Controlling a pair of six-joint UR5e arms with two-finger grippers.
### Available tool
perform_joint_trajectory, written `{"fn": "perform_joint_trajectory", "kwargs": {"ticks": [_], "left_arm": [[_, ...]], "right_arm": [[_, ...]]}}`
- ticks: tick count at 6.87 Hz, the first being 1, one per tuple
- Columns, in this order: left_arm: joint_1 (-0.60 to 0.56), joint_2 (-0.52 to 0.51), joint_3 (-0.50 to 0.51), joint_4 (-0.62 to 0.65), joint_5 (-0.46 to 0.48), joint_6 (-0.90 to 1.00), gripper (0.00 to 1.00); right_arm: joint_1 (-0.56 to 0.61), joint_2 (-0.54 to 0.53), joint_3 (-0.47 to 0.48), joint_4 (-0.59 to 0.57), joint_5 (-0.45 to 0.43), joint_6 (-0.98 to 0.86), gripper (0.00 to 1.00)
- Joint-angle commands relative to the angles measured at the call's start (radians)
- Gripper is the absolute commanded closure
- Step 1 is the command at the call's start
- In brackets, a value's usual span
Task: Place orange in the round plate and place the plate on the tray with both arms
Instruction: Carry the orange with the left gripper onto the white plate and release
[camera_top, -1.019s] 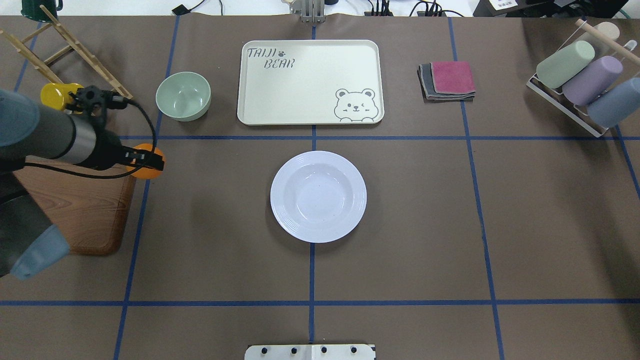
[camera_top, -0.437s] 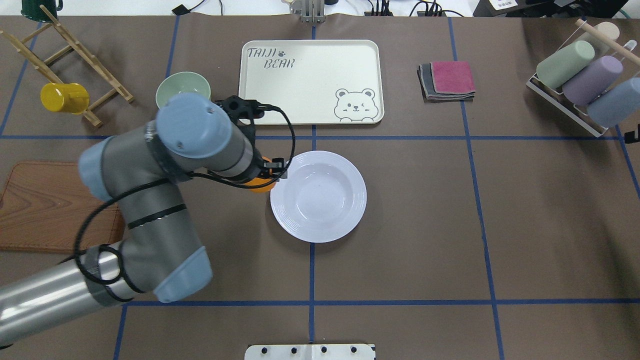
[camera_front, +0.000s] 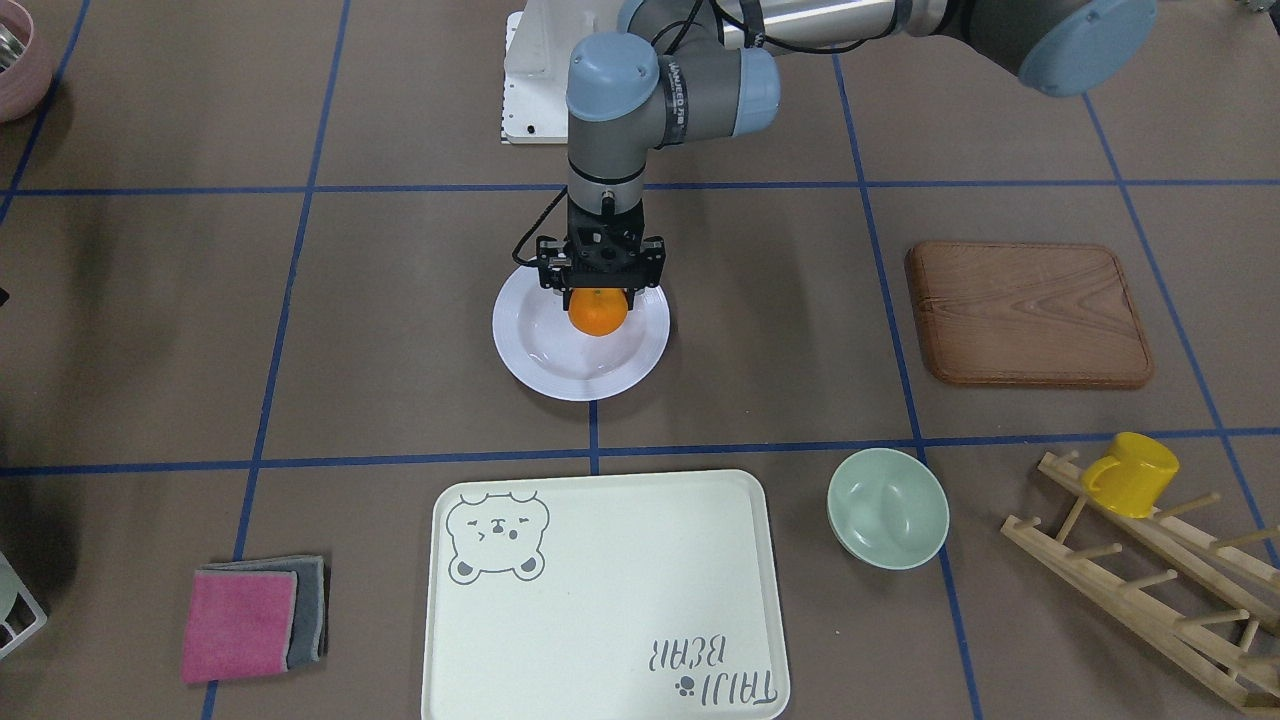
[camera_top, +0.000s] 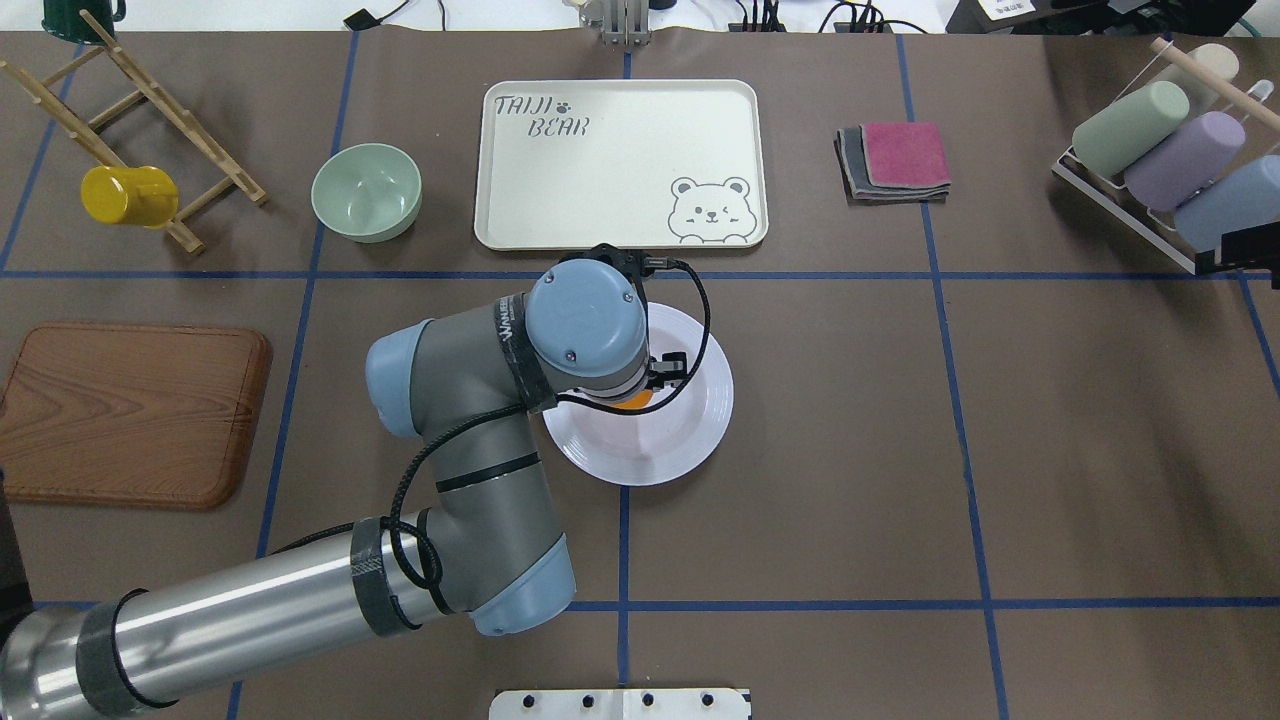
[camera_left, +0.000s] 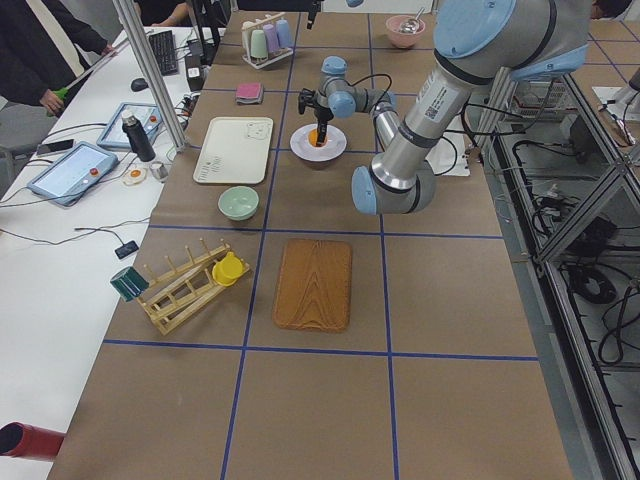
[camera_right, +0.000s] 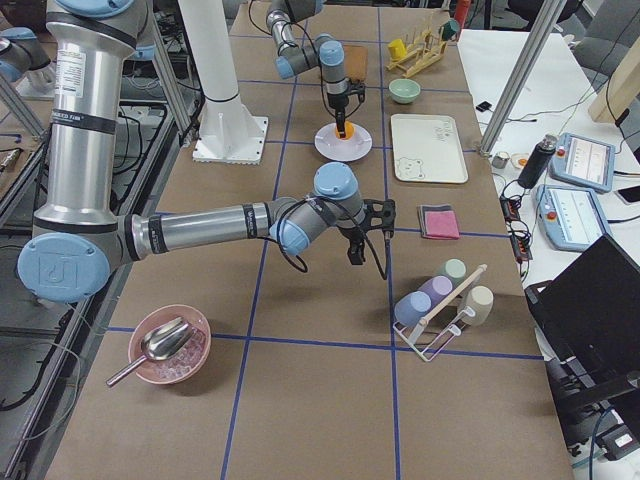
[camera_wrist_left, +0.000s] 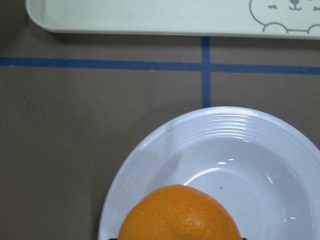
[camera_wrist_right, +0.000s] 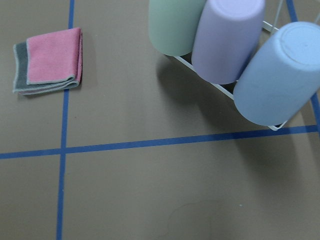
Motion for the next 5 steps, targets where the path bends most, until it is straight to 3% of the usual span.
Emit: {"fn": "perform_joint_trajectory", "kwargs": {"ticks": [1, 3, 5], "left_arm": [[0.050, -0.006, 0.045, -0.062, 0.091, -0.011, 0.01], [0.018, 0.020, -0.061, -0.033, 0.073, 0.012, 0.01], [-0.145, 0.151, -0.264, 0.090, -0.109, 0.219, 0.01]], "right_arm": [[-0.052, 0.030, 0.036, 0.004, -0.008, 0.107, 0.00], [-0.142, 0.030, 0.140, 0.009, -0.108, 0.321, 0.00], [-0.240, 0.028, 0.146, 0.177, -0.201, 0.581, 0.00]]}}
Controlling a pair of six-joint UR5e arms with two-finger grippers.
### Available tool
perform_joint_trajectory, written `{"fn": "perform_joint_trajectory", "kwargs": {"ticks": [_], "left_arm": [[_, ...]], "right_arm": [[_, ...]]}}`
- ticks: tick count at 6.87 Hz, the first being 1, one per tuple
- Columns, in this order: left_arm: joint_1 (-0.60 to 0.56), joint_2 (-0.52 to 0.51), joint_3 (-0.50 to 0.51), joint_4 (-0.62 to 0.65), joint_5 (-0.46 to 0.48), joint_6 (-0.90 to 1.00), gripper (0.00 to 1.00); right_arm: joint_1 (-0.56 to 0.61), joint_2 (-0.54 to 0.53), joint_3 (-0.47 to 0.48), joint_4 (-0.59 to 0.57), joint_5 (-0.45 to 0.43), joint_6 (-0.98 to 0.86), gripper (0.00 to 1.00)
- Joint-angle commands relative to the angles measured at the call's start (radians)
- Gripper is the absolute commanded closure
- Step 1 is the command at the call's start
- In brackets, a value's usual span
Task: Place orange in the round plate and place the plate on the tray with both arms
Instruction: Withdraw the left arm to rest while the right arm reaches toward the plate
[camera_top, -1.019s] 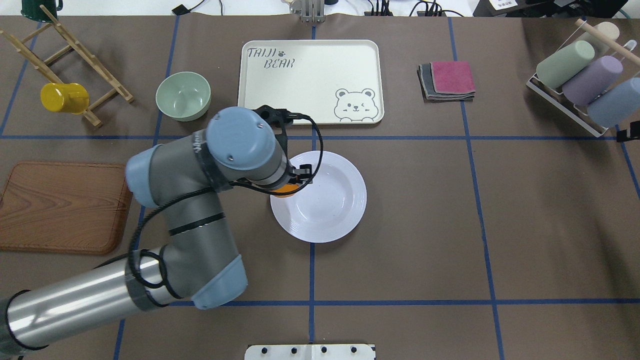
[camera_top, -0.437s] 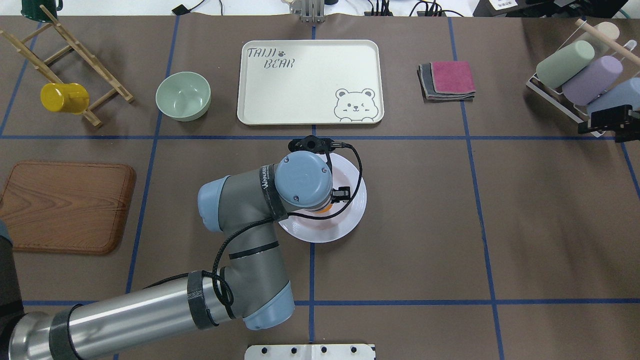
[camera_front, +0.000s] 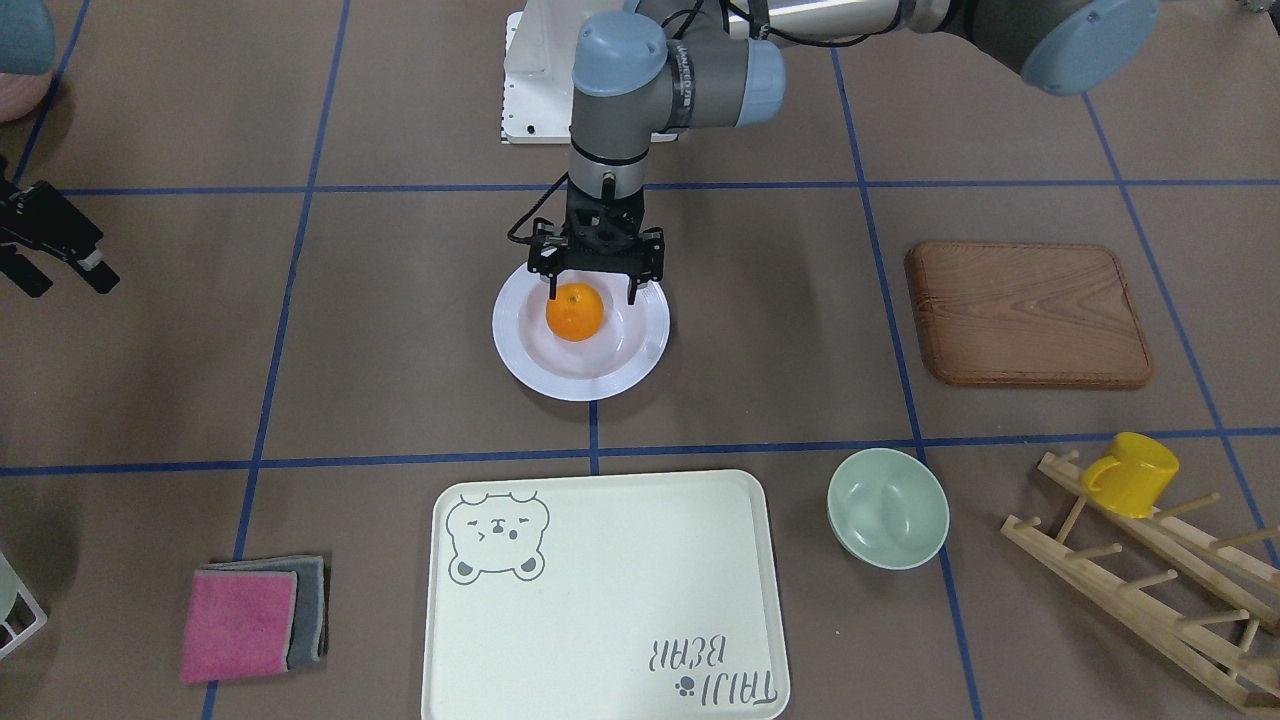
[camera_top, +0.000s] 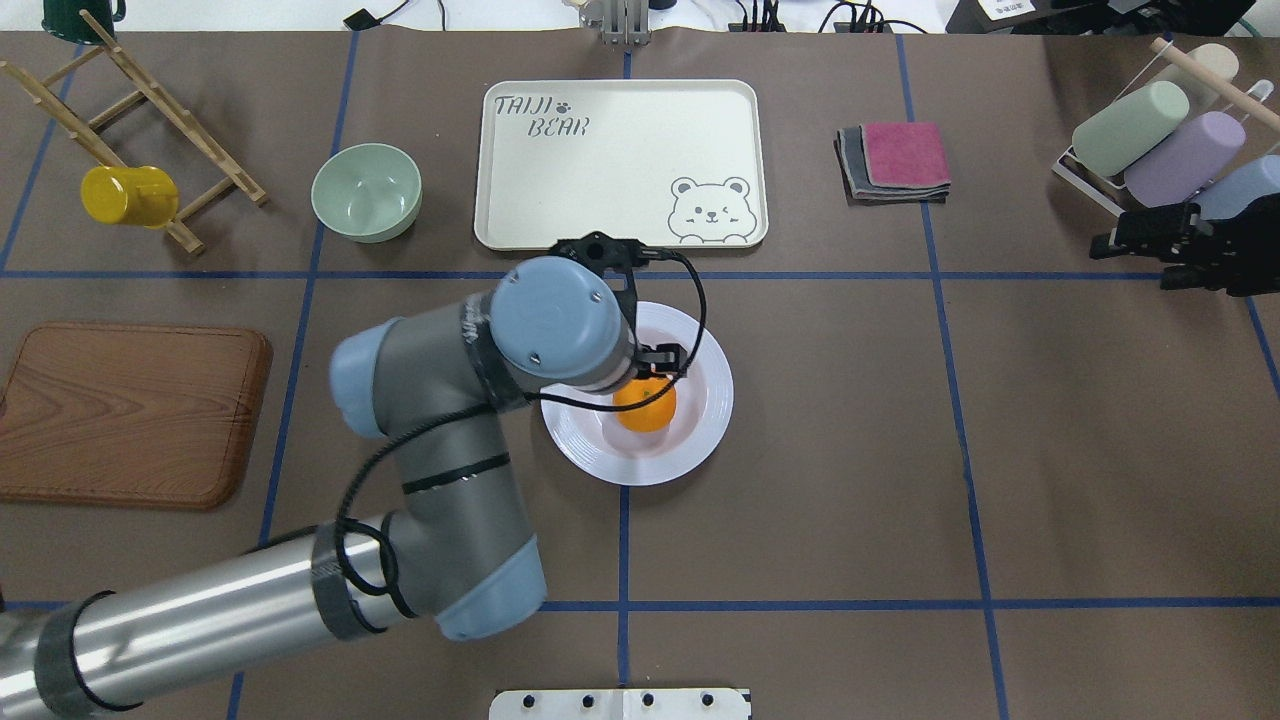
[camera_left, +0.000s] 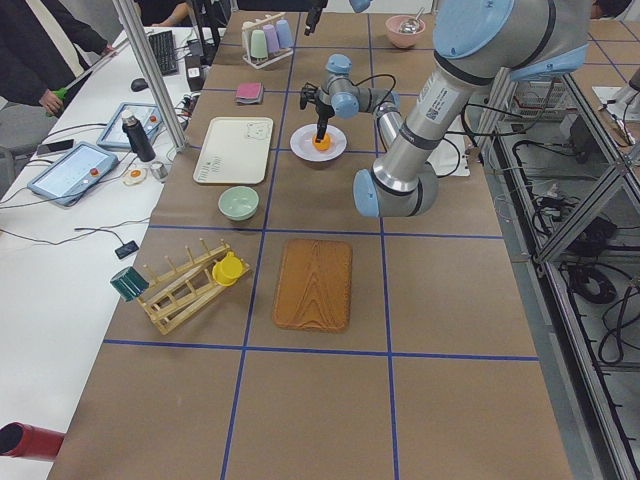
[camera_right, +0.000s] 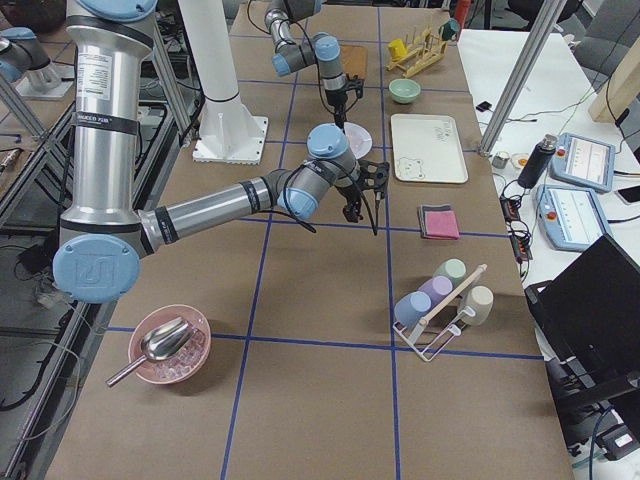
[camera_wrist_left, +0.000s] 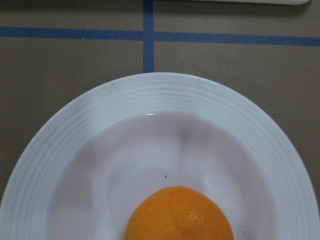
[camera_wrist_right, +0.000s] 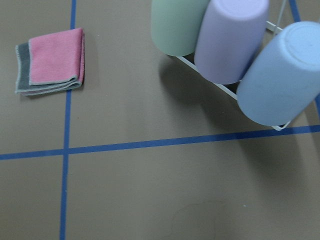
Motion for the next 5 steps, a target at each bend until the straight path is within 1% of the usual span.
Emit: {"fn": "perform_joint_trajectory", "kwargs": {"ticks": [1, 2, 3, 5], "left_arm": [[-0.200, 0.173, -0.195, 0.113, -0.175, 0.292, 0.01], [-0.314, 0.285, -0.240, 0.118, -0.250, 0.449, 0.01], [-0.433, 0.383, -0.263, 0.118, -0.315, 0.593, 0.01], [-0.657, 0.578, -0.273, 0.120, -0.422, 0.980, 0.01]], "right_arm": [[-0.112, 0.000, 0.017, 0.130, -0.095, 0.281, 0.00], [-0.196, 0.000, 0.045, 0.153, -0.204, 0.414, 0.00], [-0.317, 0.000, 0.083, 0.153, -0.384, 0.543, 0.00], [-0.496, -0.003, 0.124, 0.153, -0.612, 0.708, 0.00]]}}
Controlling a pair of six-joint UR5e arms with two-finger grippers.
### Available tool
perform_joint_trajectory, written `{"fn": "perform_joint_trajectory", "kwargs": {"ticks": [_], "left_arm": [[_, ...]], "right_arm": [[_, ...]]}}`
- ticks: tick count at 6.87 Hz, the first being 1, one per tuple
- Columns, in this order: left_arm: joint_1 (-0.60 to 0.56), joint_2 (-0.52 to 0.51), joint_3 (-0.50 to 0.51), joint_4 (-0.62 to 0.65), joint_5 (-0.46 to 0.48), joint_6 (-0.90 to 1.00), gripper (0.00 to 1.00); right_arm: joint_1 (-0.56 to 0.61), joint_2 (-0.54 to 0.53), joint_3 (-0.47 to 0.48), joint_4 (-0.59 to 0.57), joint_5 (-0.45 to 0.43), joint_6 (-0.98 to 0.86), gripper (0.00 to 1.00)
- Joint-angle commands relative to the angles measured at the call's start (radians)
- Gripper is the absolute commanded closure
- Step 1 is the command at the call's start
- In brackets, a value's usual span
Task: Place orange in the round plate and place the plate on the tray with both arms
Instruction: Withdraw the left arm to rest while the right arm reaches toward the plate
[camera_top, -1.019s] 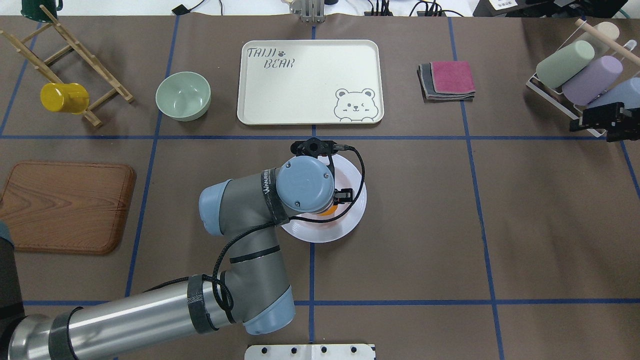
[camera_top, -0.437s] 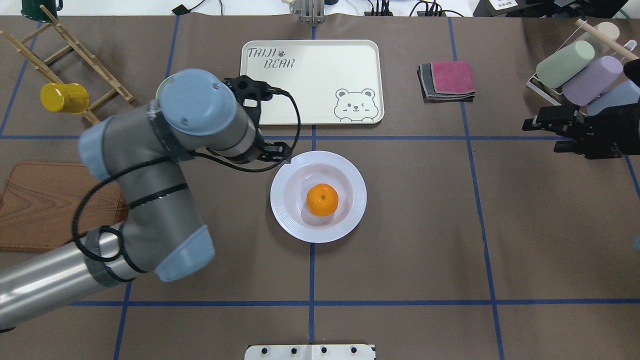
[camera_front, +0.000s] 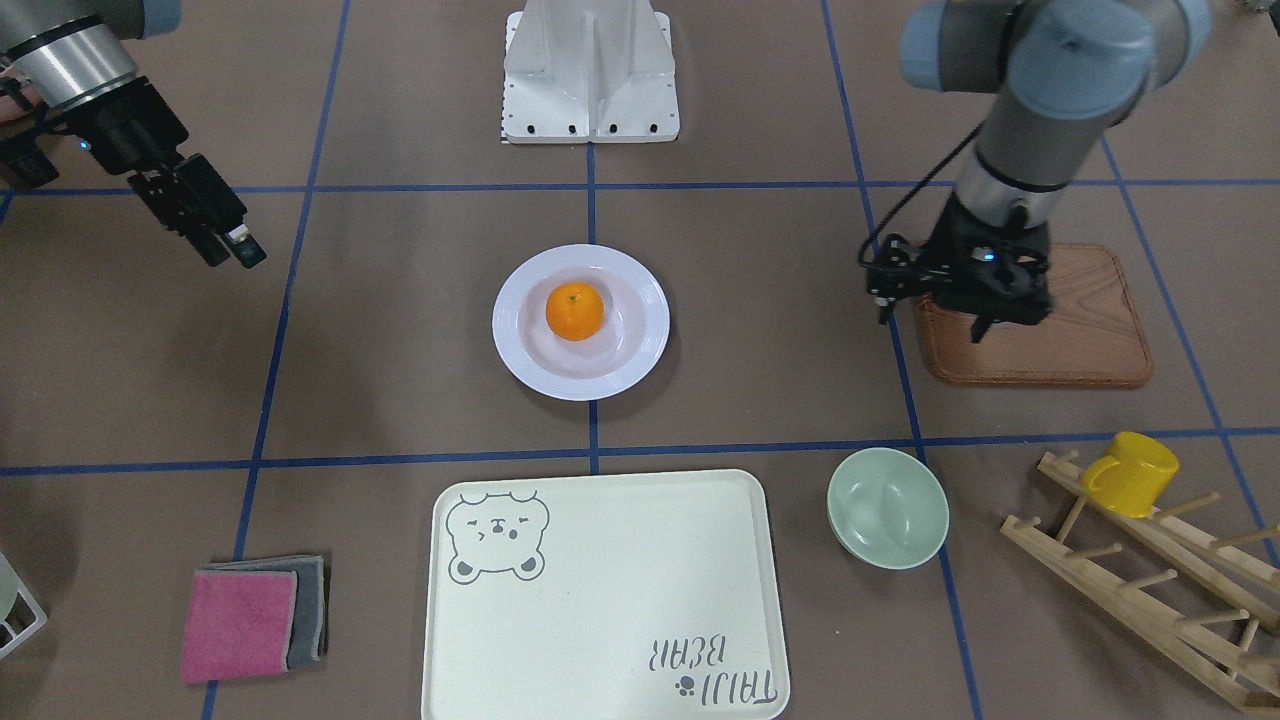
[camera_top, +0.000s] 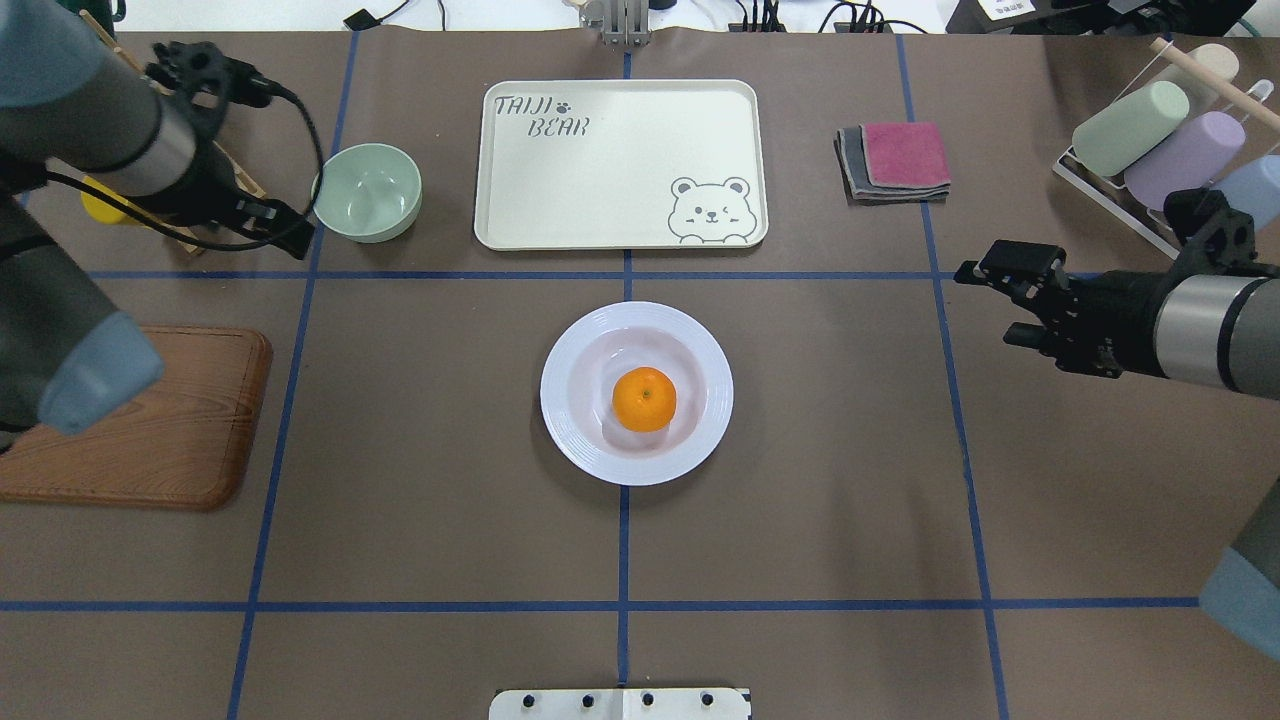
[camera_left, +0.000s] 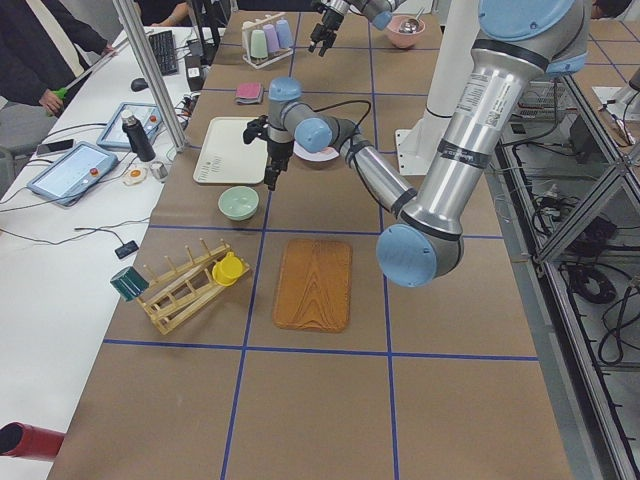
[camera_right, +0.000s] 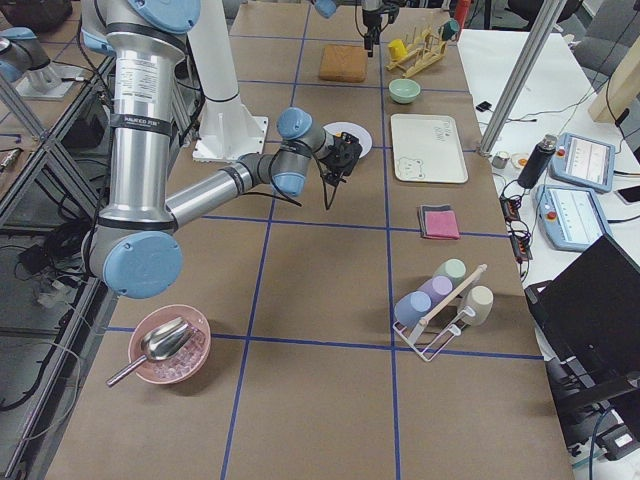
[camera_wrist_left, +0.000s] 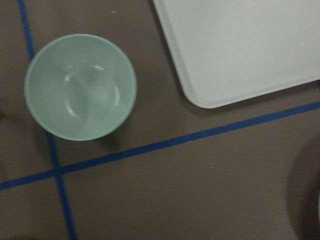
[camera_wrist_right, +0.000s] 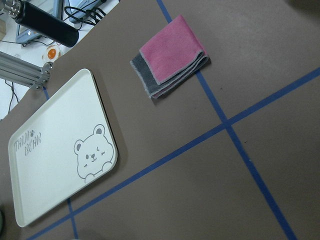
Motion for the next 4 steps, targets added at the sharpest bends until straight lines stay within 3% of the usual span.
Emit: {"fn": "perform_joint_trajectory", "kwargs": {"ticks": [1, 2, 3, 4], "left_arm": [[-0.256, 0.205, 0.023, 0.001, -0.094, 0.416, 0.01], [-0.402, 0.239, 0.083, 0.001, -0.157, 0.607, 0.01], [-0.494, 0.266, 0.172, -0.011, -0.355, 0.627, 0.01], [-0.510, 0.270, 0.171, -0.009, -0.370, 0.627, 0.01]], "right_arm": [[-0.193, -0.002, 0.036, 0.002, -0.241, 0.158, 0.00], [-0.273, -0.002, 0.047, 0.002, -0.341, 0.197, 0.00], [-0.356, -0.002, 0.048, 0.002, -0.445, 0.239, 0.01], [-0.478, 0.002, 0.041, 0.002, -0.616, 0.287, 0.03]]}}
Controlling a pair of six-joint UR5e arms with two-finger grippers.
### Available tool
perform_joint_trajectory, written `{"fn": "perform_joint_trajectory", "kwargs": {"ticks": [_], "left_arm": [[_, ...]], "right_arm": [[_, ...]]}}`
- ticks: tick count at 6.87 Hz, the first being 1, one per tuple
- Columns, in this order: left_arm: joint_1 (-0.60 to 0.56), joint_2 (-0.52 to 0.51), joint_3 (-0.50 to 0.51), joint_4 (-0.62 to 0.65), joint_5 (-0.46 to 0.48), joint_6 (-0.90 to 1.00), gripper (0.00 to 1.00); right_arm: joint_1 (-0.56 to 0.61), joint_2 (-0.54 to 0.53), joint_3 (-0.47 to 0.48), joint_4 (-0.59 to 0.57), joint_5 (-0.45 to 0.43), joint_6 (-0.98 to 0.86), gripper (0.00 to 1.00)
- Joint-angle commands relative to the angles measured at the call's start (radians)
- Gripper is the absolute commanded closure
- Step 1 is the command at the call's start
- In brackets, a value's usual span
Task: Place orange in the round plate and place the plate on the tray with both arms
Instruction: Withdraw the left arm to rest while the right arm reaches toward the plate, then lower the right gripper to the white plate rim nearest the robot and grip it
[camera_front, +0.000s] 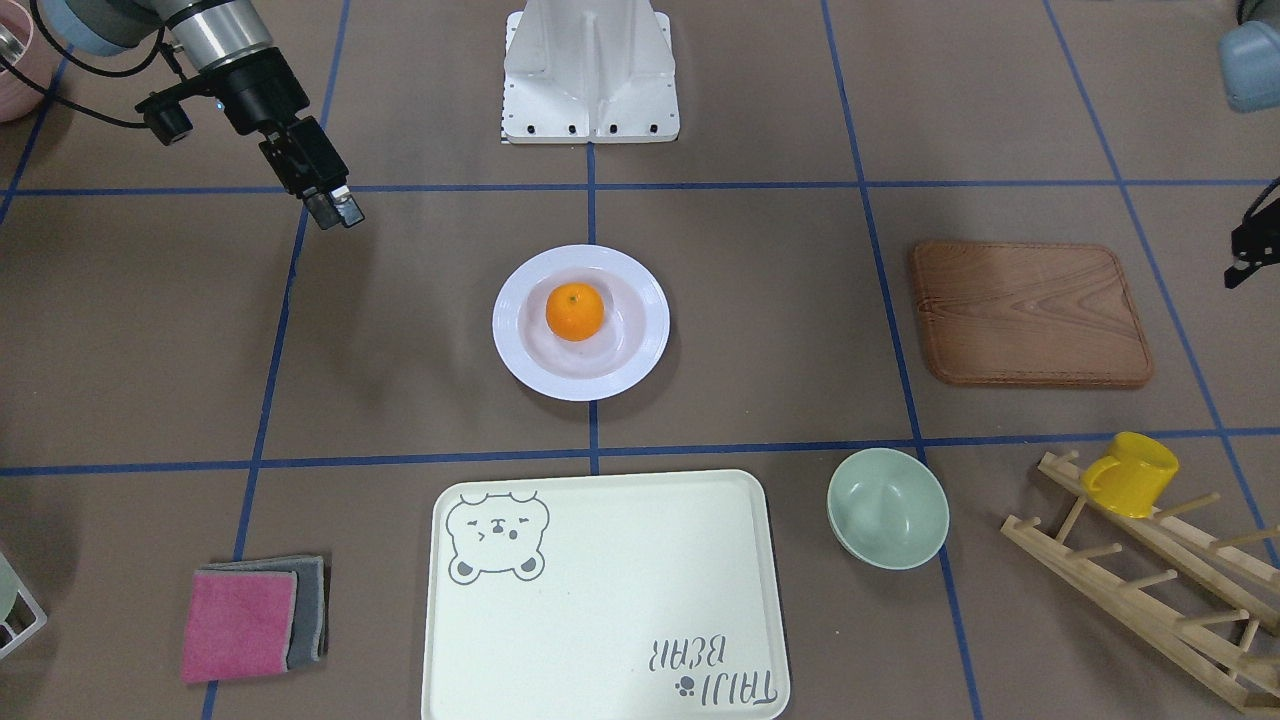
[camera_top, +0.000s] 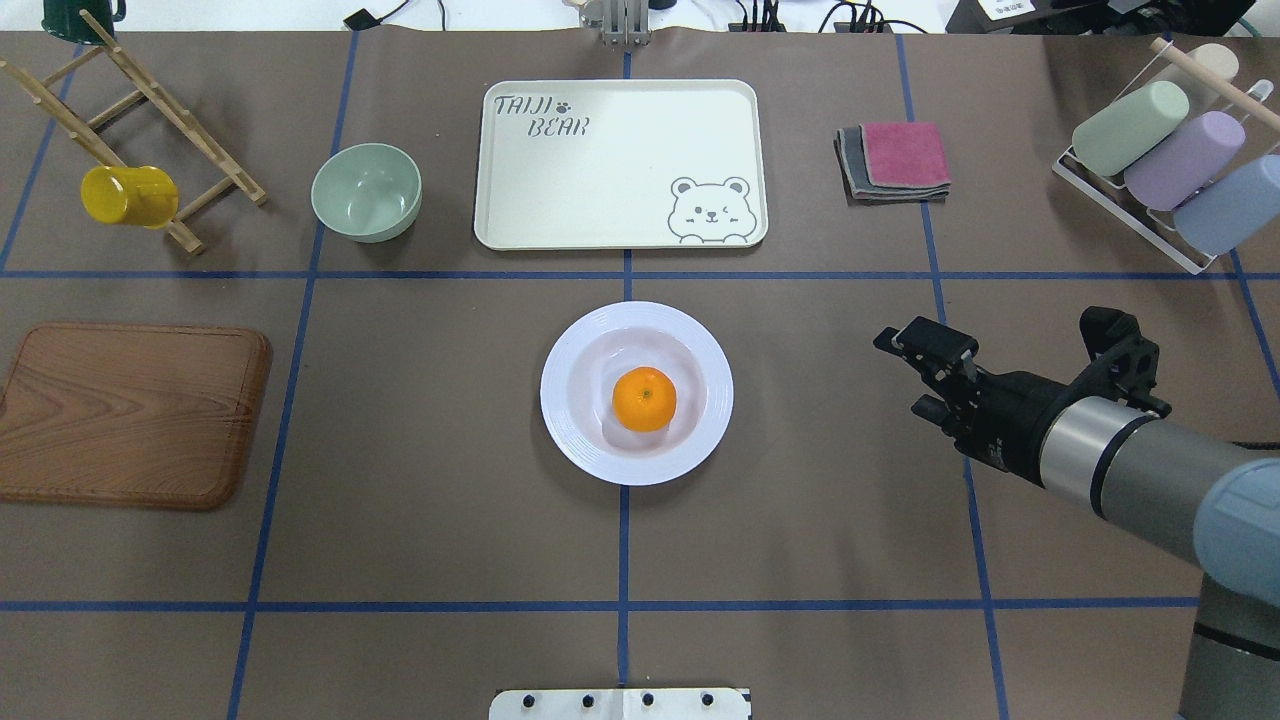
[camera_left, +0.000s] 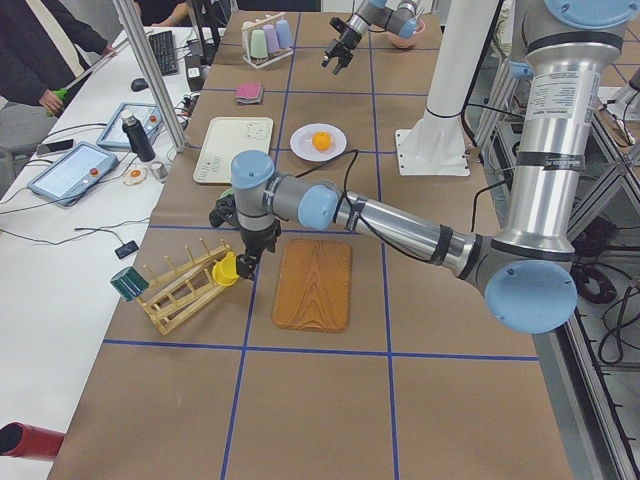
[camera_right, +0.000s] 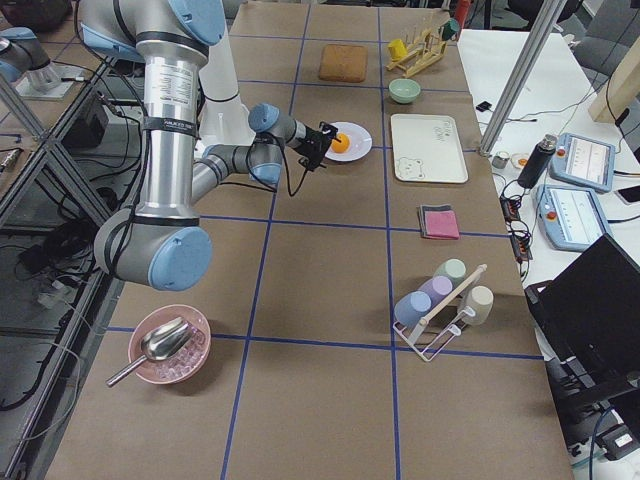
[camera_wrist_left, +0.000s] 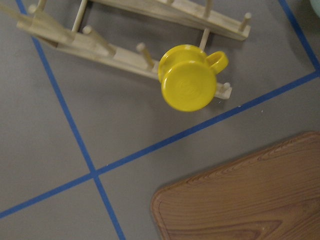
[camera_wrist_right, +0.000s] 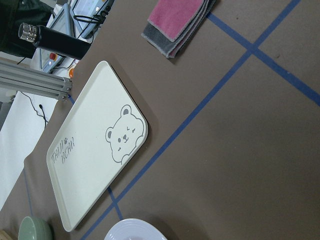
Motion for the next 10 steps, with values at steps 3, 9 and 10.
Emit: {"fn": "perform_joint_trajectory", "kwargs": {"ticks": [3, 9, 10], "left_arm": [[-0.061, 0.034, 0.034, -0.004, -0.055, 0.034, 0.01], [-0.061, 0.046, 0.034, -0.006, -0.055, 0.032, 0.01], [-0.062, 0.048, 0.034, -0.006, -0.055, 0.032, 0.01]], "right_arm": [[-0.212, 0.251, -0.248, -0.009, -0.286, 0.202, 0.15], [-0.200, 0.422, -0.398, -0.117, -0.279, 0.285, 0.23], [-0.198, 0.437, -0.407, -0.118, -0.278, 0.285, 0.24]]}}
